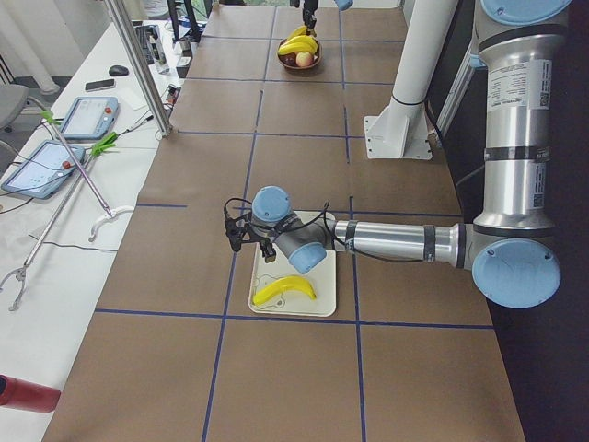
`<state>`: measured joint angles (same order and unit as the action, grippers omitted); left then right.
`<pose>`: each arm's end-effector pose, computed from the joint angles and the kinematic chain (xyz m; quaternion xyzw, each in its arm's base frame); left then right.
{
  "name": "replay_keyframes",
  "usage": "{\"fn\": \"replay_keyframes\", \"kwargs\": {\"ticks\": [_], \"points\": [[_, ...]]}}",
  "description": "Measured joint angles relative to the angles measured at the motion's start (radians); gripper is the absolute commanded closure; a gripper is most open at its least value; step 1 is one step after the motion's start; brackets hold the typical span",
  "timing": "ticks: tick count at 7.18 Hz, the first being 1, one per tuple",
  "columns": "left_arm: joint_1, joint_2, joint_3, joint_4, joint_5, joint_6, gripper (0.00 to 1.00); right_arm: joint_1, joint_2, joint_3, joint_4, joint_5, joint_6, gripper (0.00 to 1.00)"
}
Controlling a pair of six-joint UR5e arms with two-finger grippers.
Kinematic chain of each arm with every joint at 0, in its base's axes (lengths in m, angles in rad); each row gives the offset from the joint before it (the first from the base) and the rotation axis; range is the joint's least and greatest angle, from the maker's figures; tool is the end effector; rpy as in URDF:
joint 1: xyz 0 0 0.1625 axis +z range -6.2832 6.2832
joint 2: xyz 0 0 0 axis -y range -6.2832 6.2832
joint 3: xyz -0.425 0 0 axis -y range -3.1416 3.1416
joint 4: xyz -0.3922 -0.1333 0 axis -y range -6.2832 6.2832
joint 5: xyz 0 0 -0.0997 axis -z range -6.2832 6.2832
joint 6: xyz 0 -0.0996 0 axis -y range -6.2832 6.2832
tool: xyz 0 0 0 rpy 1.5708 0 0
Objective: Transfer all bananas from basket to plate
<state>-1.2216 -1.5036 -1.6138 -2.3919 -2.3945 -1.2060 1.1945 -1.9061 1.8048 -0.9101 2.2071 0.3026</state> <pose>0.1082 -0.4732 0.5720 -0.0055 0.5124 -0.2096 0.8328 -0.0697 -0.3782 0.6185 0.1471 -0.3708 -0.1199 0.9091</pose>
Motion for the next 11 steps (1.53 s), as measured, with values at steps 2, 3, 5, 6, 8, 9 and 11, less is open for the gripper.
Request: {"fn": "replay_keyframes", "kwargs": {"ticks": [2,3,5,6,8,9,11], "points": [[0.008,-0.002,0.0,-0.012,-0.001,0.001,0.0,0.079,0.047,0.061,-0.072,0.034,0.007,1.0],[0.025,-0.004,0.0,-0.041,-0.001,0.001,0.0,0.09,0.112,0.085,-0.145,0.067,0.016,0.99],[0.062,-0.038,0.0,-0.121,-0.005,-0.002,0.0,0.069,0.246,0.097,-0.226,0.162,0.026,0.97],[0.08,-0.08,-0.003,-0.136,-0.007,-0.026,0.0,0.027,0.305,0.085,-0.233,0.183,0.029,0.97],[0.141,-0.191,-0.01,-0.149,-0.005,-0.198,0.0,-0.08,0.423,0.06,-0.216,0.193,0.172,0.97],[0.181,-0.252,-0.017,-0.15,-0.003,-0.308,0.0,-0.136,0.471,0.054,-0.173,0.188,0.302,0.97],[0.27,-0.377,-0.017,-0.149,0.012,-0.511,0.0,-0.218,0.529,0.046,-0.052,0.174,0.51,0.97]]}}
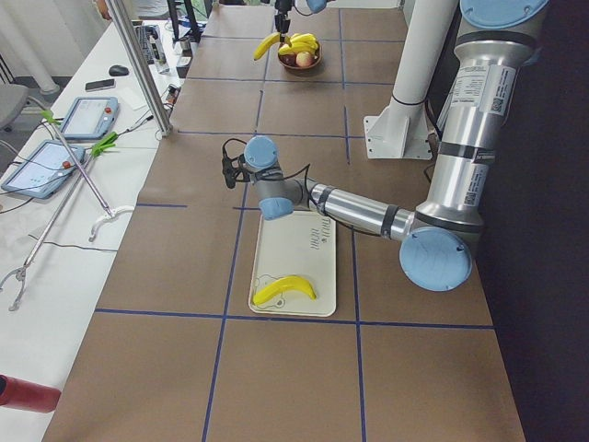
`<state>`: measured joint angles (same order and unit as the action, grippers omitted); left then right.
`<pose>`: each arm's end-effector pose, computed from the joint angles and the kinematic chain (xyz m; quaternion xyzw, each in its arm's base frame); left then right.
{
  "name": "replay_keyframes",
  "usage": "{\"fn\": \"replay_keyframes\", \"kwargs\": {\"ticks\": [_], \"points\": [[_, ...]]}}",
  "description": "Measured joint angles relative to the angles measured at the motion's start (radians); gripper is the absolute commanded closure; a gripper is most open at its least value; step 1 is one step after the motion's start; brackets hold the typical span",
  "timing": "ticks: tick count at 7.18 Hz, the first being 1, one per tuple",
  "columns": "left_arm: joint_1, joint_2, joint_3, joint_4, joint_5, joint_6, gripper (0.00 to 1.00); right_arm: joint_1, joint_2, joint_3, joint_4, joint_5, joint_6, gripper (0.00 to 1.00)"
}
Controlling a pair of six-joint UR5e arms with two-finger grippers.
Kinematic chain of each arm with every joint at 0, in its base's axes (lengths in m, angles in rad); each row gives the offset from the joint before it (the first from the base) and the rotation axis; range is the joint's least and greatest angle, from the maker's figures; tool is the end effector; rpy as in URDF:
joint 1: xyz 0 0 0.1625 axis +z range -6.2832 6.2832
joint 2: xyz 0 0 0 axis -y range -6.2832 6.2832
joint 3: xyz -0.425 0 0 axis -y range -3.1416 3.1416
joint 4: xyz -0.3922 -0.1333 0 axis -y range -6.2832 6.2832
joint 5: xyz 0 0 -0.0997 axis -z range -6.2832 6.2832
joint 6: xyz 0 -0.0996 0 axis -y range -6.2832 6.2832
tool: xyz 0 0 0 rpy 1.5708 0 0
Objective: Transfer all bananas from basket to plate
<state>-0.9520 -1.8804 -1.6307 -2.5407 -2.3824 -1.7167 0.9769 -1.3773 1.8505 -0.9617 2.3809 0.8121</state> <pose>0.2895 -0.5118 0.3443 -0.0610 0.6460 -0.1668 0.7424 -0.2505 -0.4803 0.3450 0.1428 -0.5638 -0.1160 0.8052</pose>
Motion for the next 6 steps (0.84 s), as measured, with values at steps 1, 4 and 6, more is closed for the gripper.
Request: {"fn": "replay_keyframes", "kwargs": {"ticks": [1,4,6], "points": [[0.046,-0.058,0.002,0.003,0.036,-0.098,0.0,-0.041,0.044,0.0,0.042,-0.027,0.109,0.98],[0.142,-0.183,0.009,0.013,0.203,-0.425,0.0,-0.259,0.198,0.0,0.068,-0.305,0.367,0.99],[0.196,-0.258,0.019,0.016,0.326,-0.588,0.0,-0.38,0.261,-0.001,0.057,-0.472,0.447,0.99]]}}
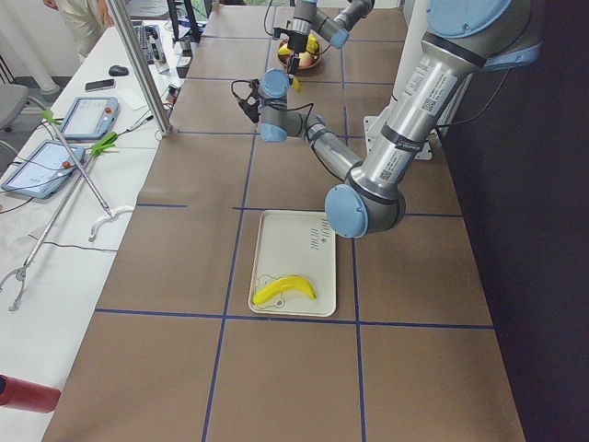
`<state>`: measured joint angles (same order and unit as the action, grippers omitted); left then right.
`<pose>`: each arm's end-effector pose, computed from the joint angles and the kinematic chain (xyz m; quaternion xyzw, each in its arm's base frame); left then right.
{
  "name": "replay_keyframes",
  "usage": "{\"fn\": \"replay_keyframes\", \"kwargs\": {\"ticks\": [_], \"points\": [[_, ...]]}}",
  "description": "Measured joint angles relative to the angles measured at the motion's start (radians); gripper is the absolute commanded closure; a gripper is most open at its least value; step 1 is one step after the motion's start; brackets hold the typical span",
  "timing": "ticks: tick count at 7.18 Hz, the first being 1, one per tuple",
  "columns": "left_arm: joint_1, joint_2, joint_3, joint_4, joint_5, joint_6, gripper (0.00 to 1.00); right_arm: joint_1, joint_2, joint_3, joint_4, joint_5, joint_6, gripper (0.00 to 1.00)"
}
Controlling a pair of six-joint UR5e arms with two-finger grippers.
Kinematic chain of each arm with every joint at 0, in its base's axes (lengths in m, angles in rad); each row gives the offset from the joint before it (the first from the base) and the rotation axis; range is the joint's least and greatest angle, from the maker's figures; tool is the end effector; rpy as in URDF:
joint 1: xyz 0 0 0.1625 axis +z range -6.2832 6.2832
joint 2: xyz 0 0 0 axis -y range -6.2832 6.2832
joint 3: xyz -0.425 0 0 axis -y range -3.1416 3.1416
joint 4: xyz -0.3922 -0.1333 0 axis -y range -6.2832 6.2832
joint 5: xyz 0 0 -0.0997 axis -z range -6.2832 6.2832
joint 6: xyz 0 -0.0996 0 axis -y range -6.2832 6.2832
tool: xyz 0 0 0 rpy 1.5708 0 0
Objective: Transfer all bananas from basket to plate
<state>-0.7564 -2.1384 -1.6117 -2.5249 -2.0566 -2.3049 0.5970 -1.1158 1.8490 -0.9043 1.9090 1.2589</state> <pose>0.4053 -0.5018 0.1977 -0.1631 0.6854 -0.3429 0.6213 -0.4297 -0.4133 0.1995 0.1630 -0.6270 -0.0002 0.7618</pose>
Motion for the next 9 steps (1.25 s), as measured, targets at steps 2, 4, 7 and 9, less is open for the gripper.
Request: {"fn": "replay_keyframes", "kwargs": {"ticks": [2,4,7,9], "points": [[0.067,-0.025,0.005,0.004,0.059,-0.039,0.0,-0.059,0.039,-0.003,-0.018,-0.084,0.016,0.99],[0.114,-0.046,0.015,0.006,0.11,-0.045,0.0,-0.081,0.058,-0.003,-0.032,-0.103,0.018,0.98],[0.132,-0.069,0.042,0.006,0.151,-0.061,0.98,-0.101,0.067,0.0,-0.034,-0.106,0.019,0.49],[0.131,-0.069,0.045,0.005,0.164,-0.109,1.0,-0.103,0.069,0.002,-0.034,-0.104,0.025,0.02]]}}
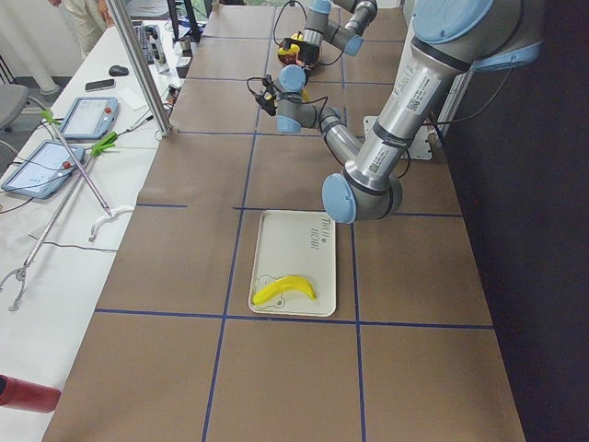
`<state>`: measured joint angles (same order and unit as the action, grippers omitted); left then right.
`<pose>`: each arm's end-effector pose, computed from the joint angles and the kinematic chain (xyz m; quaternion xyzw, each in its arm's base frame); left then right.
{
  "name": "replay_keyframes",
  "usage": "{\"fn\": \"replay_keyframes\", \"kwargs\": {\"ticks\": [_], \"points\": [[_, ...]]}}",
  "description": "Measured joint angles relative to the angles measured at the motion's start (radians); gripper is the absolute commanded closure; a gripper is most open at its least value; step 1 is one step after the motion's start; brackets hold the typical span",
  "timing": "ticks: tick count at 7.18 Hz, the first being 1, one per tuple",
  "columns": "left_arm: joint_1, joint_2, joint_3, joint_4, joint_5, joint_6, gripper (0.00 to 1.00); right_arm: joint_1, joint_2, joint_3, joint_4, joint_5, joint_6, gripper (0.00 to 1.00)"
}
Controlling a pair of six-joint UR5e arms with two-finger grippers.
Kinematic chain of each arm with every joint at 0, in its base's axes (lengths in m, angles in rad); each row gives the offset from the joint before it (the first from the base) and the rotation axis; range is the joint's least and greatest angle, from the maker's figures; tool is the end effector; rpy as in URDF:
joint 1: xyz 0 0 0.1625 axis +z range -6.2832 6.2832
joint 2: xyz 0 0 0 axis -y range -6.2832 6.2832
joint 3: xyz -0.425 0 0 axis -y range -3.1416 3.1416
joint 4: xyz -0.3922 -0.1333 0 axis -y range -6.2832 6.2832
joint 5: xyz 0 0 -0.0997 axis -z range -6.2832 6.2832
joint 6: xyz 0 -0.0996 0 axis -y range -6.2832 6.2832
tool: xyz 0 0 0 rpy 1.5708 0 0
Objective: Transfer all bananas from basket to plate
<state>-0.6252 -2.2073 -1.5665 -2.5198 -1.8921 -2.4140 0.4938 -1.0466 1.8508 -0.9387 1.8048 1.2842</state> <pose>0.4776 -0.4703 0.1718 -0.1882 0.6852 -0.3808 0.5916 -0.4709 -0.3787 0.1621 0.1673 -0.6378 0.0009 0.7518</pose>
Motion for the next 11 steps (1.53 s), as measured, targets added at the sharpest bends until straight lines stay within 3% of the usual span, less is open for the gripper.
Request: {"fn": "replay_keyframes", "kwargs": {"ticks": [3,5,6,8,11], "points": [[-0.01,0.005,0.001,0.0,0.002,-0.017,1.0,0.003,0.0,0.001,0.0,0.008,0.011,0.01],[-0.015,0.019,0.001,-0.002,0.002,-0.01,1.0,0.054,-0.004,0.01,-0.031,0.109,0.013,0.01],[-0.017,0.046,-0.001,-0.004,0.002,0.002,1.0,0.101,-0.008,0.021,-0.084,0.188,0.013,0.01],[-0.052,0.135,-0.01,-0.001,-0.02,0.09,1.0,0.17,-0.016,0.036,-0.252,0.256,-0.004,0.01],[-0.232,0.351,-0.017,0.022,-0.202,0.359,1.0,0.251,-0.061,0.059,-0.502,0.272,-0.166,0.01]]}}
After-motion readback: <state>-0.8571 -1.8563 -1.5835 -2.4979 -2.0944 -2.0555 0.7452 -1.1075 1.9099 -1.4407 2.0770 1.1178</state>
